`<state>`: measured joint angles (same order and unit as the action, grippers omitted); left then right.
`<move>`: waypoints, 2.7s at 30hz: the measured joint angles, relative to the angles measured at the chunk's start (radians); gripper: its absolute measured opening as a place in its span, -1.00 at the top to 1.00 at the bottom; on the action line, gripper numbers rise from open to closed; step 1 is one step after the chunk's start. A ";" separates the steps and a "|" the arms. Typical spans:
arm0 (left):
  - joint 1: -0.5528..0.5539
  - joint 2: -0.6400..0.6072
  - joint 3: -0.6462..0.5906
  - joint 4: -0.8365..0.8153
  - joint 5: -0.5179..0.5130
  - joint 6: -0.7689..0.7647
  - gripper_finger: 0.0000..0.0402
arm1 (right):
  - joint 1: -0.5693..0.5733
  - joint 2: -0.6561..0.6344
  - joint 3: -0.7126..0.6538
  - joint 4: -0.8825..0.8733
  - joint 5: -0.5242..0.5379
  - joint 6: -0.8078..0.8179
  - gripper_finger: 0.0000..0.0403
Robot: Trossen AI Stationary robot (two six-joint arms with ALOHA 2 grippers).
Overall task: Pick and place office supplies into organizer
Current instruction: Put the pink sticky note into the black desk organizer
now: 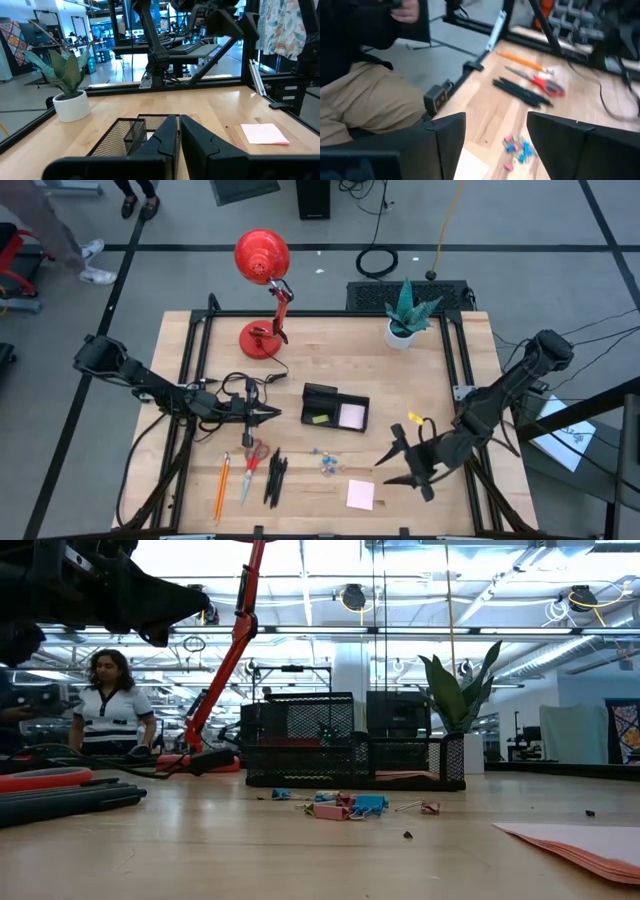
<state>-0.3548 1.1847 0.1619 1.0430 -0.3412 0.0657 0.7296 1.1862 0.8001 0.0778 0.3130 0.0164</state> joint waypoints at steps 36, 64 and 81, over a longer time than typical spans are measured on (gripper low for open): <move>0.000 0.000 0.000 -0.010 0.002 -0.015 0.85 | -0.027 0.423 0.057 -0.019 -0.076 0.636 -0.74; 0.000 0.000 0.000 -0.029 0.003 -0.031 0.85 | -0.003 0.660 0.278 -0.295 -0.153 0.862 -0.71; 0.000 0.000 0.000 -0.029 0.002 -0.028 0.85 | -0.001 0.742 0.282 -0.389 -0.069 0.805 -0.71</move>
<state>-0.3546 1.1847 0.1623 1.0138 -0.3388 0.0380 0.7284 1.9286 1.0817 -0.3107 0.2440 0.8211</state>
